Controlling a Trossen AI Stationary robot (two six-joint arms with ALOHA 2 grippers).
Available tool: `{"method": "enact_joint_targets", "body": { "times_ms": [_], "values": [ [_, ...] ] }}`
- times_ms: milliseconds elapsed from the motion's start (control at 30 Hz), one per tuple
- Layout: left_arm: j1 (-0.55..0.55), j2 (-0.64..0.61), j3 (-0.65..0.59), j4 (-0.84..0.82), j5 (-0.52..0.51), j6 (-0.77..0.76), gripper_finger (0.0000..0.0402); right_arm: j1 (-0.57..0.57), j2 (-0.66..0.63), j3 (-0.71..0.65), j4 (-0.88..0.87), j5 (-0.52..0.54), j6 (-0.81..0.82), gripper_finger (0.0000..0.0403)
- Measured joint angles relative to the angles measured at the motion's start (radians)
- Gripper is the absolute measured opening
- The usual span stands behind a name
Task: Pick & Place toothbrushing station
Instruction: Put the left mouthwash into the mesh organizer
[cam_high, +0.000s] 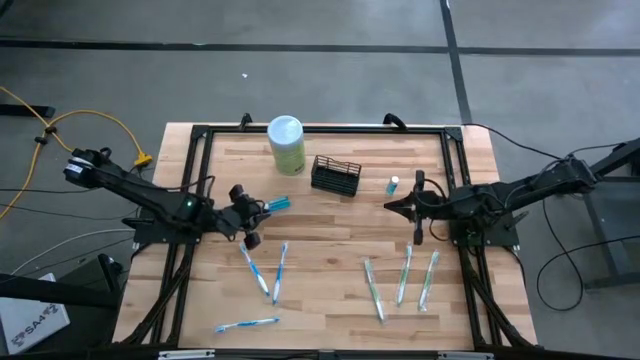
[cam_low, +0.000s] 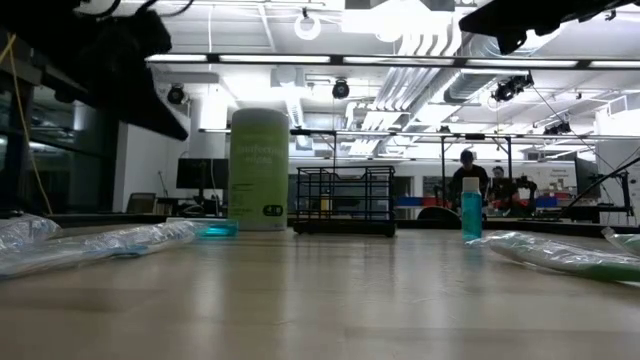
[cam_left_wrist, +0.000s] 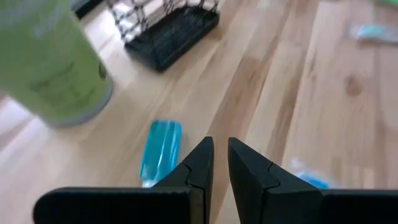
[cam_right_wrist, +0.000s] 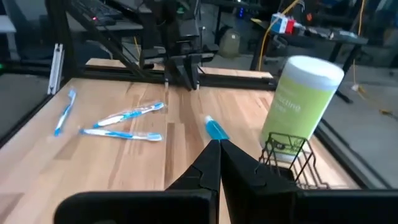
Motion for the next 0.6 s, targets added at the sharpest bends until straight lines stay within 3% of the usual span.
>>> {"method": "enact_joint_targets", "body": {
  "times_ms": [600],
  "values": [
    [-0.004,0.010,-0.053,-0.007,-0.001,-0.020,0.0041,0.000,0.000,0.000,-0.007,0.063,0.075,0.0002]
  ]
}}
